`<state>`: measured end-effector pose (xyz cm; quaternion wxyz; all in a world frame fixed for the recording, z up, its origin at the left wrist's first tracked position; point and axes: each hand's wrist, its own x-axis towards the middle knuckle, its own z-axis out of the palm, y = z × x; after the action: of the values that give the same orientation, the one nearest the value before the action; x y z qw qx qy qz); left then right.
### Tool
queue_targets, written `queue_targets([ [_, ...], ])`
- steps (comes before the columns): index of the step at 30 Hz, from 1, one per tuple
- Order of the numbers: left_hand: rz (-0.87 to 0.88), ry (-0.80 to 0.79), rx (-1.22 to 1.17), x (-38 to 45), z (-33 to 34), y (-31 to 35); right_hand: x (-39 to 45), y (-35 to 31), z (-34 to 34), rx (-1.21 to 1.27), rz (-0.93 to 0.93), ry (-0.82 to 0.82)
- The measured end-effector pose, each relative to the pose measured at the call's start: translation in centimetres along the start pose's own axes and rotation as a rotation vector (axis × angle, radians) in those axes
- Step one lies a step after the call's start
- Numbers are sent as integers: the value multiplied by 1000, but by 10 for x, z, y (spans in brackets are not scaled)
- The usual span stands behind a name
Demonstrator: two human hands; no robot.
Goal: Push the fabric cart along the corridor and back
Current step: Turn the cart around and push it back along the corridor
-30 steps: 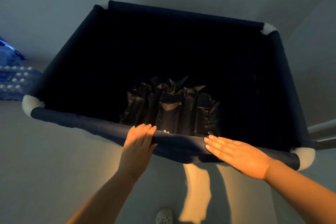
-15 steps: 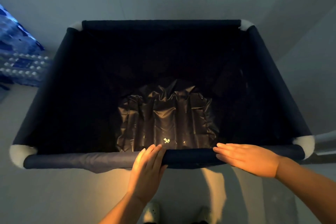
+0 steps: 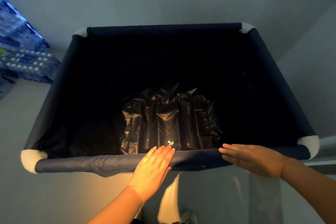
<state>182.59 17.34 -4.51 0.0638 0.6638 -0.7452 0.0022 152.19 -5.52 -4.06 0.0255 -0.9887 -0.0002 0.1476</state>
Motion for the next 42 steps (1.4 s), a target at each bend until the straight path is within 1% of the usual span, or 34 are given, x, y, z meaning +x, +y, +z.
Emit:
queue_targets([
  [1, 26, -18, 12, 6, 2, 6, -10, 5, 5, -9, 13, 20],
  [2, 41, -37, 21, 12, 4, 13, -17, 10, 9, -2, 23, 86],
  [6, 60, -69, 58, 34, 12, 34, -44, 25, 21, -182, -23, 149],
  [10, 49, -106, 41, 59, 16, 46, -63, 36, 21, -261, -12, 156],
  [12, 48, -108, 36, 72, 16, 47, -69, 38, 19, -248, 23, 157],
  [16, 46, -102, 32, 95, 17, 45, -74, 42, 18, -206, 96, 101],
  [19, 28, -103, 44, 112, 17, 42, -74, 43, 18, -216, 141, 139],
  [22, 25, -94, 48, 130, 17, 34, -71, 44, 18, -192, 175, 166],
  [28, 6, -79, 11, 159, 20, 12, -56, 40, 8, -109, 291, 126],
  [31, 60, -51, -7, 174, 23, -6, -46, 40, 5, -127, 332, 127],
  [36, 140, 2, -31, 197, 26, -38, -21, 41, -4, -59, 430, 119],
  [39, 180, 55, -81, 203, 29, -64, -1, 43, -8, -60, 449, 118],
  [42, 198, 66, -136, 207, 31, -90, 19, 42, -7, -76, 464, 109],
])
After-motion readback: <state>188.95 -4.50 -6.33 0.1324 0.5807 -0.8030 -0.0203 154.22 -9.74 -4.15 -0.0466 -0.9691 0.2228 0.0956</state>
